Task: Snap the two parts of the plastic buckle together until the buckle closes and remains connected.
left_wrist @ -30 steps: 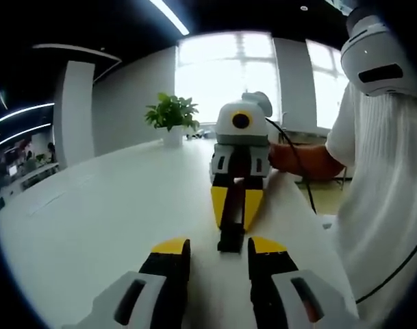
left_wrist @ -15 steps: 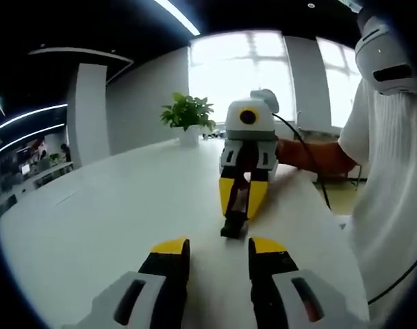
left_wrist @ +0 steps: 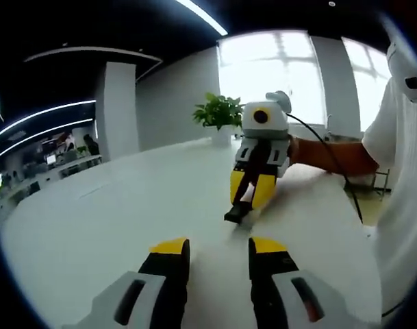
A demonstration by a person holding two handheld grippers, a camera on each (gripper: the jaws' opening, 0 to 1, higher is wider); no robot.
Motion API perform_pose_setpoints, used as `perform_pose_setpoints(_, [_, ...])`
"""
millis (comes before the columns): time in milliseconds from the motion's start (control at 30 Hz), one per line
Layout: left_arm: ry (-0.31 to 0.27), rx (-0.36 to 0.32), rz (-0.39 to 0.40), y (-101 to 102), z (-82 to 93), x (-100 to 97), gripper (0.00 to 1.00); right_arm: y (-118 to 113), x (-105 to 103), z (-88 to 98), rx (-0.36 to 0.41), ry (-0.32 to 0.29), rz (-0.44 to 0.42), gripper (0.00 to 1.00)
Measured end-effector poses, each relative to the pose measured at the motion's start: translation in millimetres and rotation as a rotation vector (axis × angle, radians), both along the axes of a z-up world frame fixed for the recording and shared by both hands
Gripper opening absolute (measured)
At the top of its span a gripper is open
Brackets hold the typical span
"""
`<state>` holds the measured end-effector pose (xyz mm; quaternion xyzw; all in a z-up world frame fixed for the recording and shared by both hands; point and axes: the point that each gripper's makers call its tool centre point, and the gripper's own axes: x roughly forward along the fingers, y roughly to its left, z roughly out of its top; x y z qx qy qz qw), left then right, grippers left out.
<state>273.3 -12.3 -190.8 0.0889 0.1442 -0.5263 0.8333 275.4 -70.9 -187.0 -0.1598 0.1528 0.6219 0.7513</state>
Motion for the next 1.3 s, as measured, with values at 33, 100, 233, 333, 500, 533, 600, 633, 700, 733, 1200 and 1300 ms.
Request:
perform_pose_setpoints(33, [-0.001,-0.011,0.012,1,1.9,1.9,0.33,-1,4,-0.7,-0.004,-0.003,-0.003,0.12])
perform_pose_setpoints(100, [-0.009,-0.024,0.03,3,4.6,4.5,0.32,-2,9,-1.0,-0.005,-0.003,-0.002,0.12])
perform_pose_setpoints(233, [-0.008,-0.033,0.094,11,5.5,16.6,0.32,-3,22,-0.1,-0.008,-0.006,-0.003,0.12])
perform_pose_setpoints(333, [0.0,-0.04,0.134,16,6.7,22.9,0.32,-3,33,2.1,-0.004,-0.002,-0.001,0.12])
perform_pose_setpoints(500, [0.015,-0.058,0.217,25,12.8,32.4,0.31,0,51,2.2,-0.013,0.002,-0.003,0.12])
perform_pose_setpoints(533, [0.01,-0.061,0.234,27,14.7,34.4,0.31,1,54,2.4,-0.016,-0.001,-0.002,0.12])
perform_pose_setpoints(600, [0.005,-0.062,0.267,31,18.4,38.2,0.3,1,60,2.7,-0.023,-0.001,0.0,0.12])
perform_pose_setpoints(633, [0.007,-0.063,0.278,32,19.3,39.3,0.3,1,63,3.0,-0.023,-0.001,0.0,0.12])
perform_pose_setpoints(700, [-0.006,-0.058,0.314,37,22.7,43.4,0.32,2,70,3.5,-0.024,-0.002,0.0,0.12])
perform_pose_setpoints(733, [-0.011,-0.055,0.321,38,23.7,43.9,0.32,2,73,3.6,-0.024,-0.002,-0.001,0.12])
perform_pose_setpoints(1200, [0.039,-0.044,0.39,42,22.4,43.8,0.33,-5,127,-13.1,-0.026,0.037,-0.027,0.12])
perform_pose_setpoints(1300, [0.054,-0.045,0.393,41,20.4,42.5,0.33,-6,148,-13.1,-0.034,0.037,-0.024,0.12])
